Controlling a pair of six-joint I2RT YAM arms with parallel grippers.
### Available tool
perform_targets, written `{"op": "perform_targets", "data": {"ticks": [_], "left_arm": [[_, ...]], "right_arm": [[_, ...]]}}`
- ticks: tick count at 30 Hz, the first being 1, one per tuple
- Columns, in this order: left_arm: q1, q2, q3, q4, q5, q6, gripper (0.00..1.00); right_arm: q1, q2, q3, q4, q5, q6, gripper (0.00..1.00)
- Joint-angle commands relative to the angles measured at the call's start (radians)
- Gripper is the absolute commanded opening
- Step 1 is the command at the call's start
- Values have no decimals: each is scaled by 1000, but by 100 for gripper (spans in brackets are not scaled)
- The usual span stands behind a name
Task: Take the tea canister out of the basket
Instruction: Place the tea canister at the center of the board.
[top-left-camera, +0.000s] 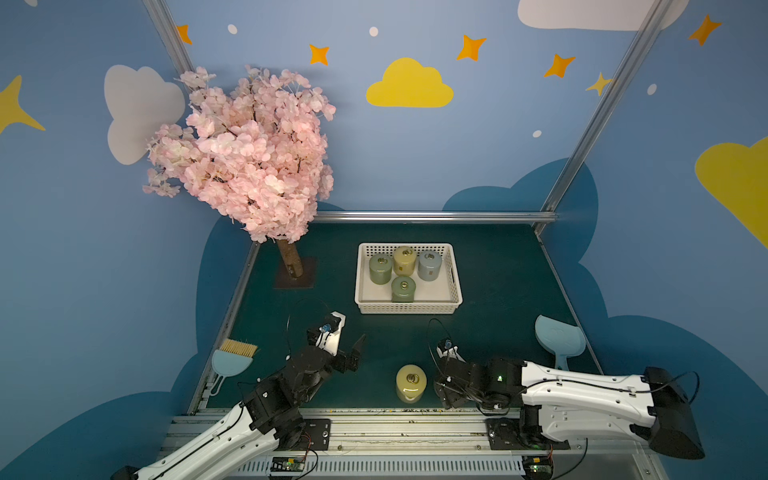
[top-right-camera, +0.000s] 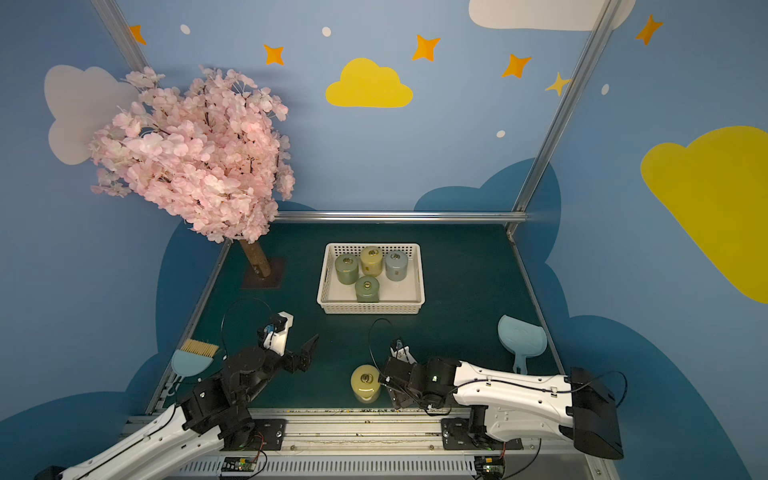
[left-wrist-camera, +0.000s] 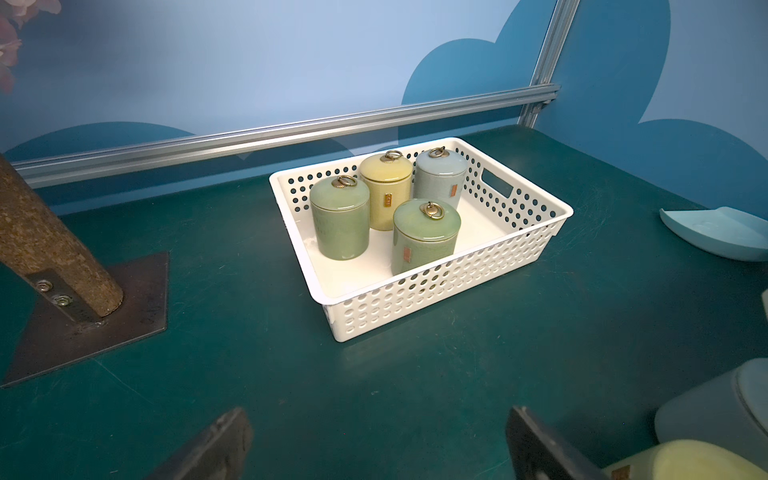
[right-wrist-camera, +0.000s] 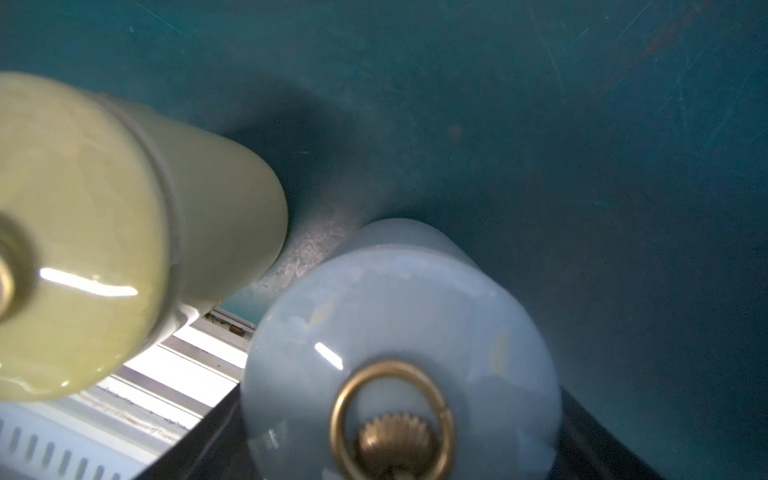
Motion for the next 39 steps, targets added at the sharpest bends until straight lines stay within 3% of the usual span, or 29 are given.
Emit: {"op": "perform_targets", "data": {"ticks": [1,6,16,18,29,34,39], "left_arm": [[4,-8,-11,-3,-6,-4,100],[3,-10,-12,-3,-6,-5,100],[4,-12,-12,-2,-7,-5,100],[5,-12,-12,-3,-9,-4,100],[2,-11,3,-16,6,-6,100],[3,-3,35,-50,17,-12,100],[4,26,82,-72,38,-34,100]], "right_arm": [[10,-4,8,37,18,12,47],[10,-8,5,30,20,19,66],[11,-13,3,22,21,26,89],[11,-14,3,19,22,25,98],[10,-71,8,5,101,48,98],[5,-127,10,12,166,-8,98],[-59,-156,34,20,148,-85,98]]}}
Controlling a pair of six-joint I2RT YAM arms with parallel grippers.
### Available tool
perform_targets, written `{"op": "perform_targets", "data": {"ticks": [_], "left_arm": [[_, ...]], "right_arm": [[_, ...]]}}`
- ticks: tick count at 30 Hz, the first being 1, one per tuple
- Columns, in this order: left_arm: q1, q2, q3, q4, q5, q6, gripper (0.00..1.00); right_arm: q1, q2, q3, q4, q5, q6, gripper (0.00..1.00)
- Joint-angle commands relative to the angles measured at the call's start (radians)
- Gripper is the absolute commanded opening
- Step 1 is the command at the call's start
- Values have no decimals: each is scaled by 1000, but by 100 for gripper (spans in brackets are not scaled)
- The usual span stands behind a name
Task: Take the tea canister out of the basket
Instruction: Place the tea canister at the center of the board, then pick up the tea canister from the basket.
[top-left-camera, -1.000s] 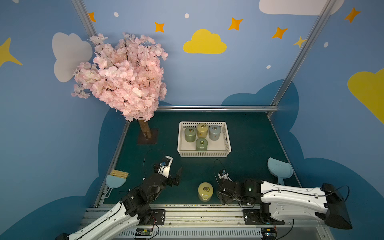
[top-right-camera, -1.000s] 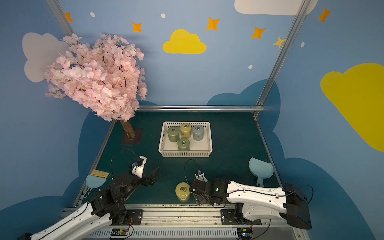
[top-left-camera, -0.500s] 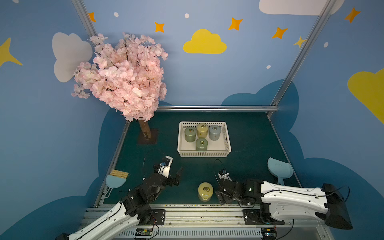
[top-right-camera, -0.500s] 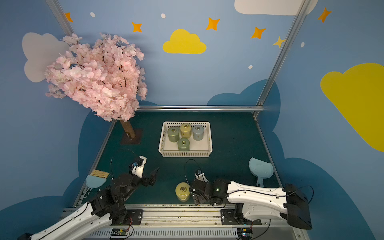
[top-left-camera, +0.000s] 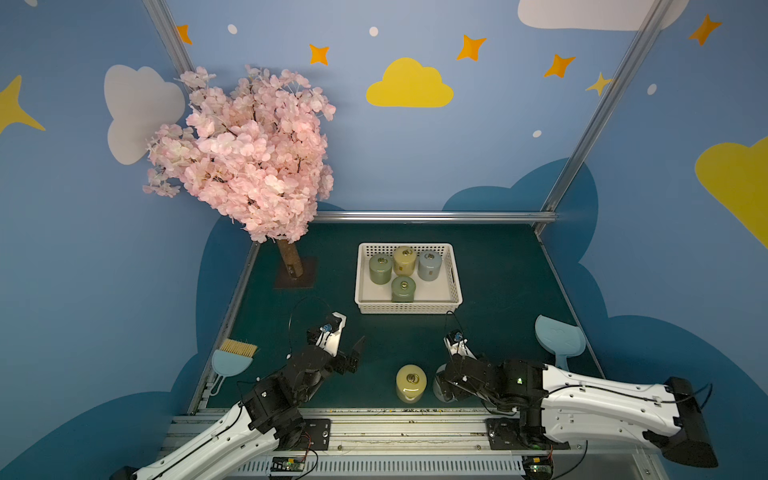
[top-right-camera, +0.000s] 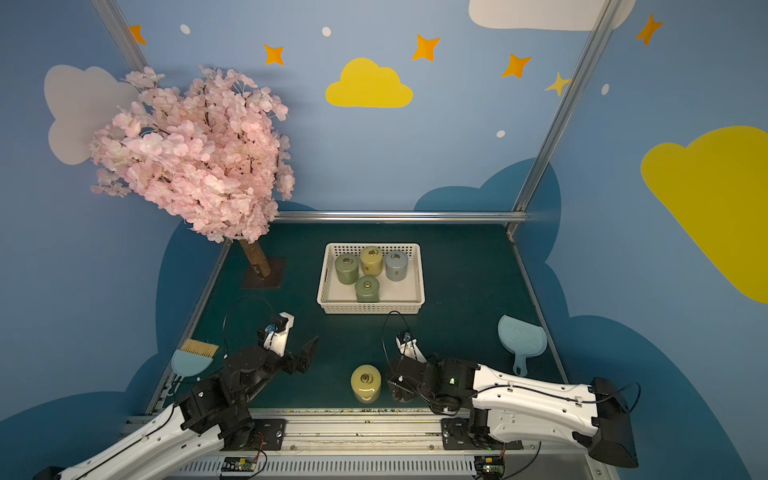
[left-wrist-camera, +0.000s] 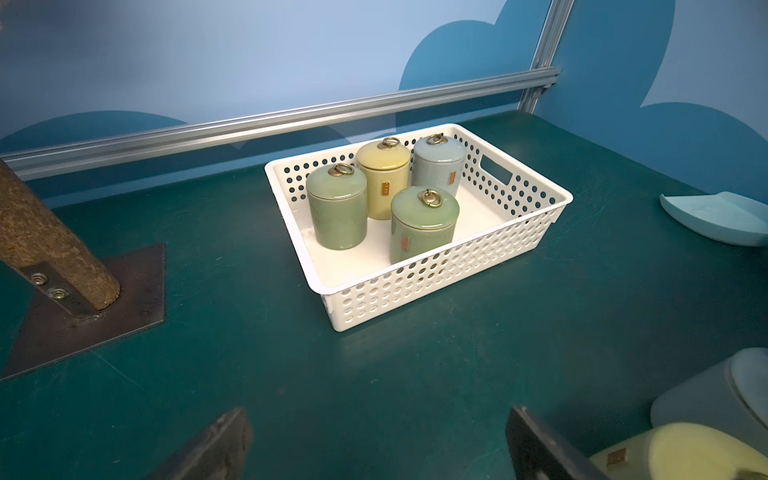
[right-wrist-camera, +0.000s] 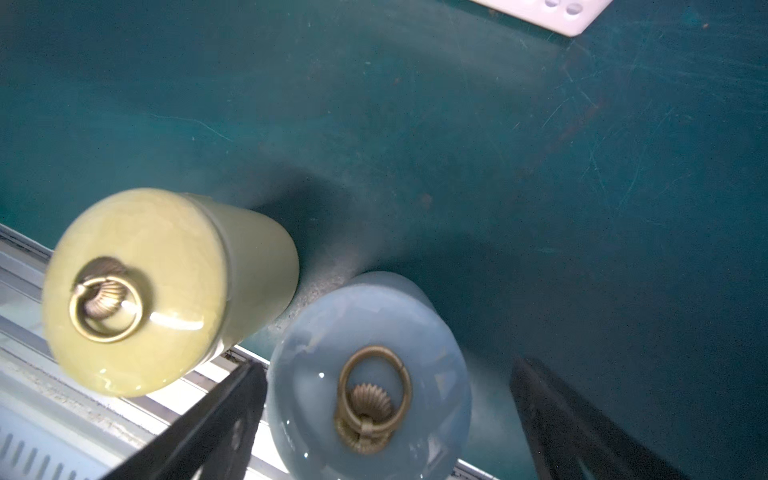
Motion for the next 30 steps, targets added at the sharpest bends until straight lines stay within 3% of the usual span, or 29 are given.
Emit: {"op": "perform_targets", "data": {"ticks": [1,15,30], "left_arm": [[4,25,56,-14,25,-26,100],[5,348,297,-63,75,-74,100],[113,749,606,-165,240,-80,100]], "right_arm": [[-54,-18,39,10,16,-78,98],[-309,-44,39,105,-95,-300,99],[-353,-147,-47,153,-33,-346,98]]}}
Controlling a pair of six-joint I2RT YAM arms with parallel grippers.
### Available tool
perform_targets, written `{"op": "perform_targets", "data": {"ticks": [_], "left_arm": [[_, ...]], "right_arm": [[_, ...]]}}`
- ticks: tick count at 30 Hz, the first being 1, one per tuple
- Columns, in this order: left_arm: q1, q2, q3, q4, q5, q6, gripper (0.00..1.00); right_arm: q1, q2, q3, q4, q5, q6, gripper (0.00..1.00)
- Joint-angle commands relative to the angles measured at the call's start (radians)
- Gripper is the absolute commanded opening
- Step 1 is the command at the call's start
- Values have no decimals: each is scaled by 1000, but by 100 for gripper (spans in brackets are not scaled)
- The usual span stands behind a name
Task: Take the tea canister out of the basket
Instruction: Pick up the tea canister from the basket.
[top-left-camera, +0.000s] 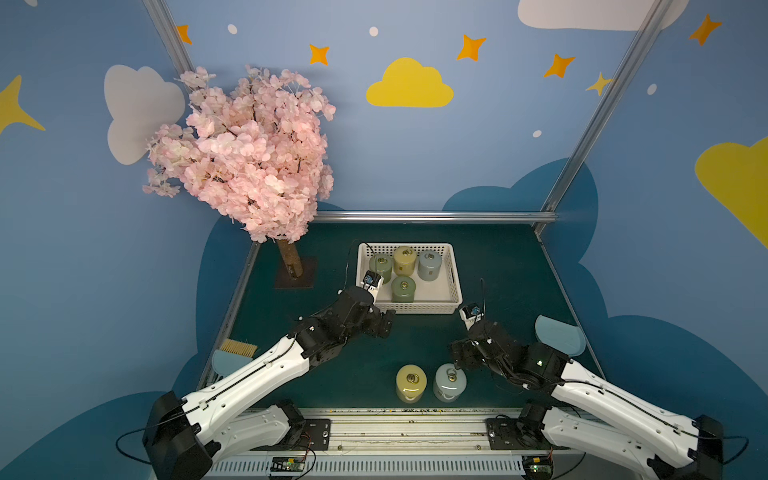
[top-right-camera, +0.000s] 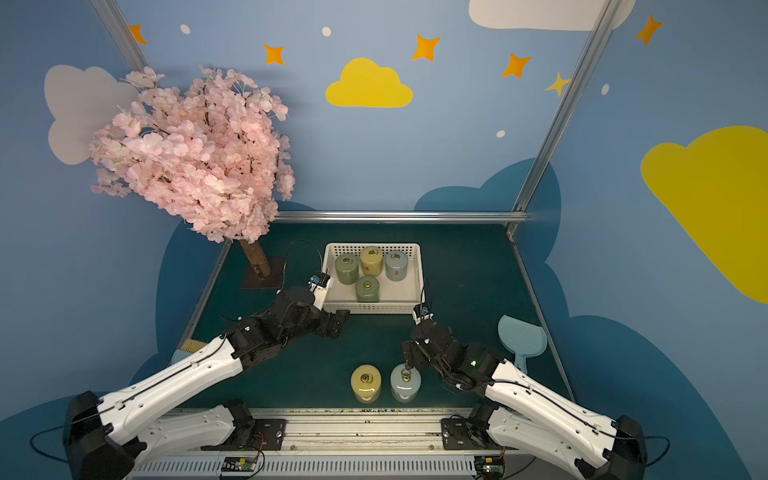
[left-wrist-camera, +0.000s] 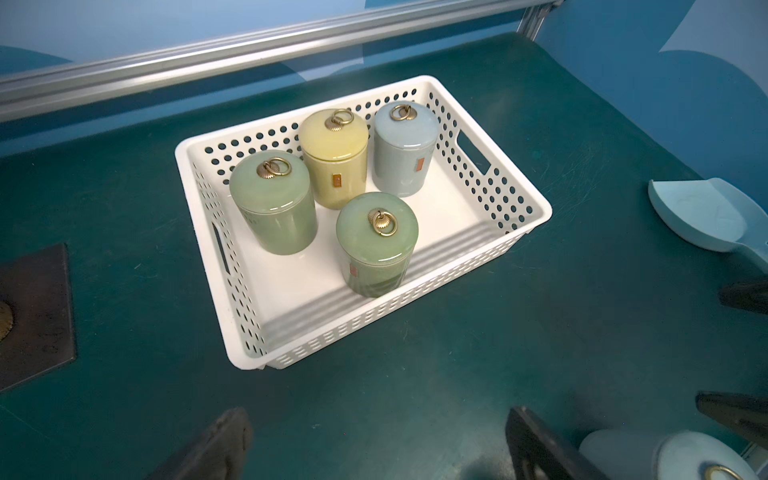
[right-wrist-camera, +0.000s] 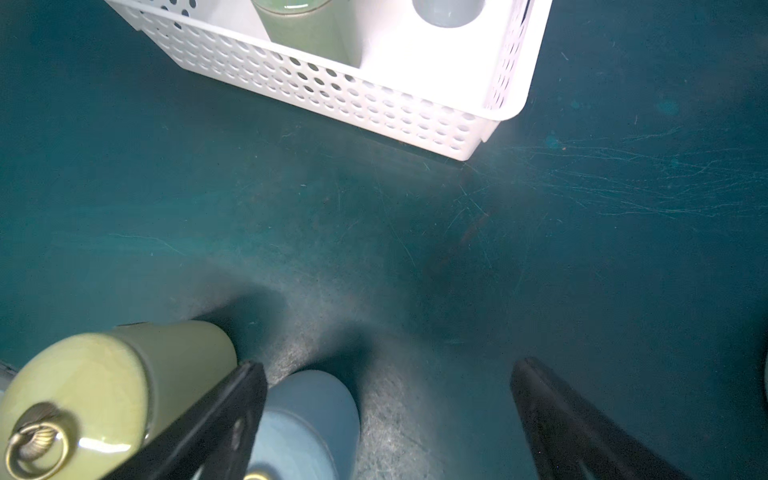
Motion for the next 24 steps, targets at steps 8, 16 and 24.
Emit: {"op": "perform_targets", "data": {"ticks": [8,16,24], "left_arm": [[46,208,225,-155,24,-45,100],[59,386,398,-265,47,-58,100],[69,567,540,-349,56,-43,100]], "right_arm": [[-5,-77,-67,40,32,-12,98],[-6,-91,-64,35,38,-20,98],[-6,-126,-74,28,47,-21,98]]}}
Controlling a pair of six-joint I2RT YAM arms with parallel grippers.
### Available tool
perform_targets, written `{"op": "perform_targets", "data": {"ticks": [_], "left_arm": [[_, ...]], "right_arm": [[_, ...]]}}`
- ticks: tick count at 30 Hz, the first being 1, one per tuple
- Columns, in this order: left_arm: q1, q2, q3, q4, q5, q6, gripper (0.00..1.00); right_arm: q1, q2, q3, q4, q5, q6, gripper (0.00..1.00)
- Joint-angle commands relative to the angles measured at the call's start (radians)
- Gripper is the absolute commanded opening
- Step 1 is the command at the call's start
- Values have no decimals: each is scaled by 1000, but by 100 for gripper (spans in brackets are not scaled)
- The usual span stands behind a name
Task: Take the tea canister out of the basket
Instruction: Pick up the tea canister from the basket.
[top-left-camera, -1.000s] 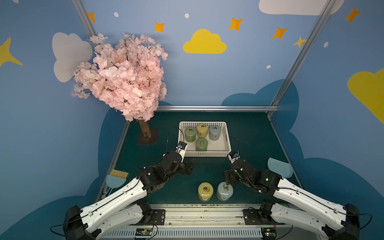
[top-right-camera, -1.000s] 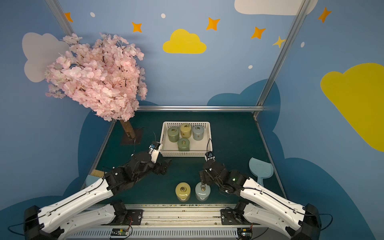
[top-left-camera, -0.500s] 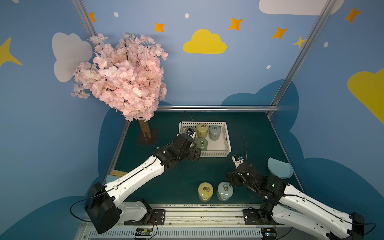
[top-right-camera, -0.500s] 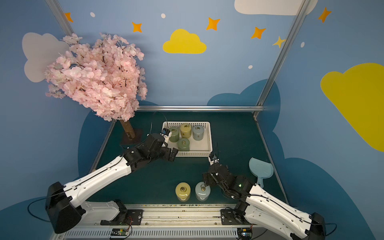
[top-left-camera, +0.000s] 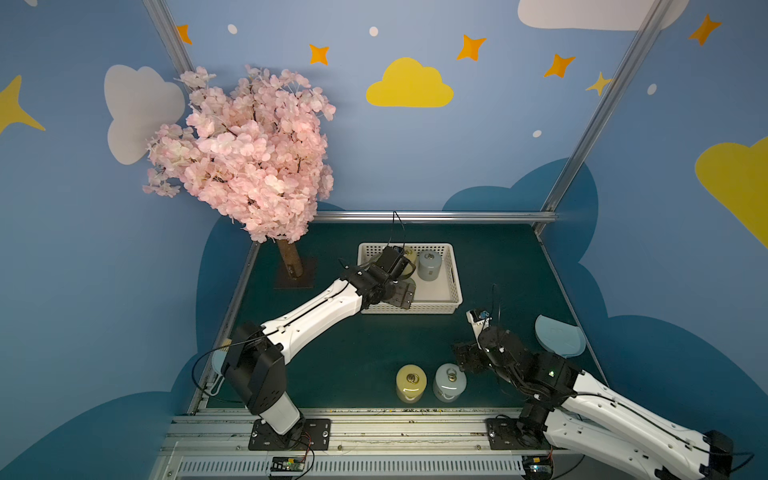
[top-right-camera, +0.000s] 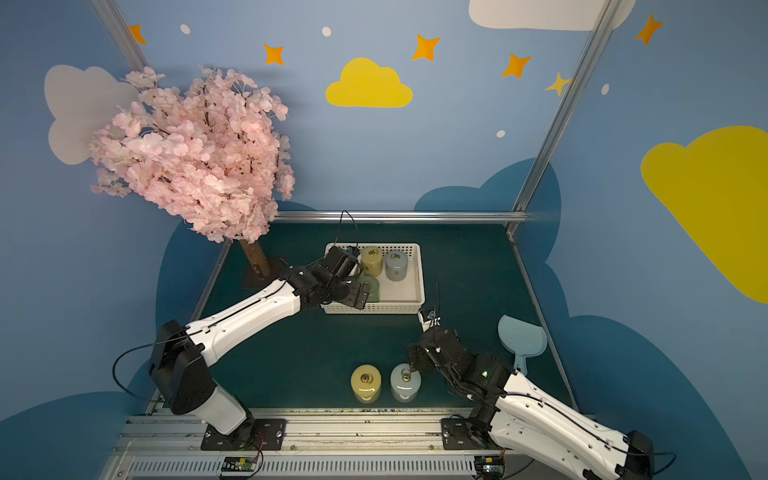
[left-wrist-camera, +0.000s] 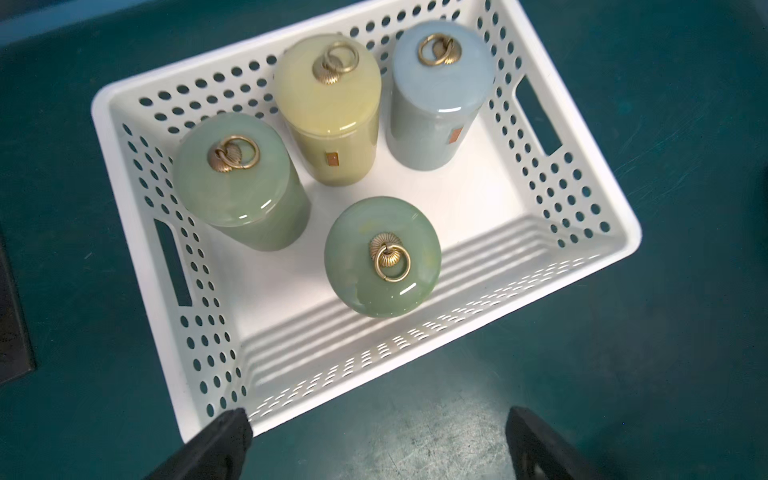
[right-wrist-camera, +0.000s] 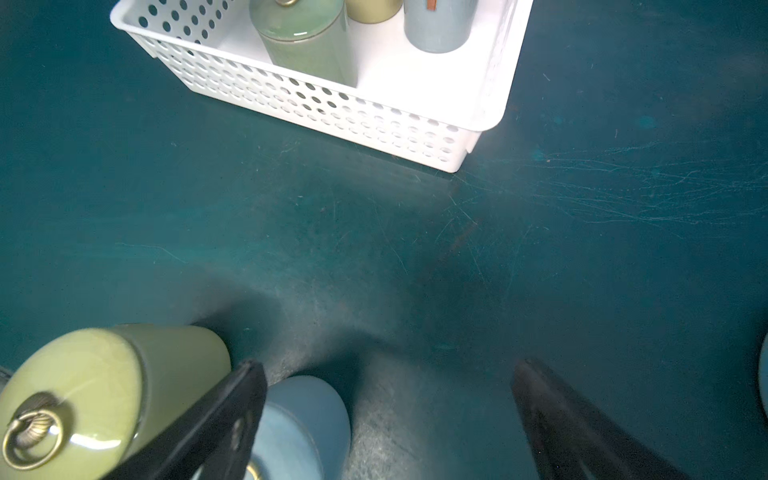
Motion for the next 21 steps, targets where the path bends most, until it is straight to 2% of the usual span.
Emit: {"op": "perform_targets", "data": {"ticks": [1,13,21], "left_arm": [[10,53,51,-69,14,7,100],[48,262,241,-146,74,34,100],[70,349,320,-160,95,46,100]], "right_arm": [[-6,-19,-15,8,19,-6,98],[-8,-19,-19,8,20,-22,98],[-13,-11,-18,8,25,-32,98]]}}
